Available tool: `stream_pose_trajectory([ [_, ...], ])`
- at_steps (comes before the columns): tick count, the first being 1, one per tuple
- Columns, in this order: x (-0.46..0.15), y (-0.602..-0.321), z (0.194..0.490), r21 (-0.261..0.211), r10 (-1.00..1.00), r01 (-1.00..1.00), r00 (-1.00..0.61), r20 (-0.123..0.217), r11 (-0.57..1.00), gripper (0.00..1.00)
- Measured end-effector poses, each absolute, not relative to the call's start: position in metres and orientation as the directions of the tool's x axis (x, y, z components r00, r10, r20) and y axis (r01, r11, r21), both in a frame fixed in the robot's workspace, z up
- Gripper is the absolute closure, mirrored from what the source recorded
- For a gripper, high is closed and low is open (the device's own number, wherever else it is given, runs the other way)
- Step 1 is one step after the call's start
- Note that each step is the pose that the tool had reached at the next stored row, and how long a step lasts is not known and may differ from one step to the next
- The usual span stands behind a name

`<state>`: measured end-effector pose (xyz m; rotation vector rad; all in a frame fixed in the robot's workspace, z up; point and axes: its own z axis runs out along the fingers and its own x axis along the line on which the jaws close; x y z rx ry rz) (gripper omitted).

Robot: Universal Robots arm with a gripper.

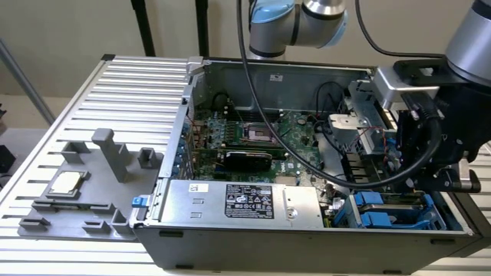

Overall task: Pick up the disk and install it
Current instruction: 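Insert the second disk wire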

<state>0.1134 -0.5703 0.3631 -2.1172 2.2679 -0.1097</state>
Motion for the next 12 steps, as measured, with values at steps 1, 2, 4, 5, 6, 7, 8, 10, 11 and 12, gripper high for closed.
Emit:
stream_pose_trajectory([
  [1,0.113,-0.571,0.362,-0.08,-0.997,-0.994,-0.069,0.021,0.068,0.84],
  [2,0.112,-0.571,0.36,-0.083,-0.997,-0.994,-0.07,0.02,0.068,0.84],
  [4,0.11,-0.571,0.357,-0.089,-0.997,-0.994,-0.07,0.02,0.068,0.84],
  [5,0.109,-0.571,0.356,-0.093,-0.997,-0.993,-0.07,0.02,0.068,0.84],
  [6,0.109,-0.571,0.354,-0.098,-0.997,-0.993,-0.07,0.019,0.068,0.84],
  [7,0.109,-0.571,0.353,-0.103,-0.997,-0.992,-0.07,0.019,0.067,0.84],
  [8,0.109,-0.571,0.352,-0.109,-0.997,-0.992,-0.07,0.018,0.067,0.84],
  [10,0.109,-0.571,0.35,-0.119,-0.997,-0.991,-0.07,0.018,0.067,0.84],
  [11,0.109,-0.571,0.348,-0.123,-0.997,-0.99,-0.07,0.017,0.067,0.84],
  [12,0.108,-0.571,0.347,-0.127,-0.997,-0.99,-0.07,0.017,0.067,0.84],
])
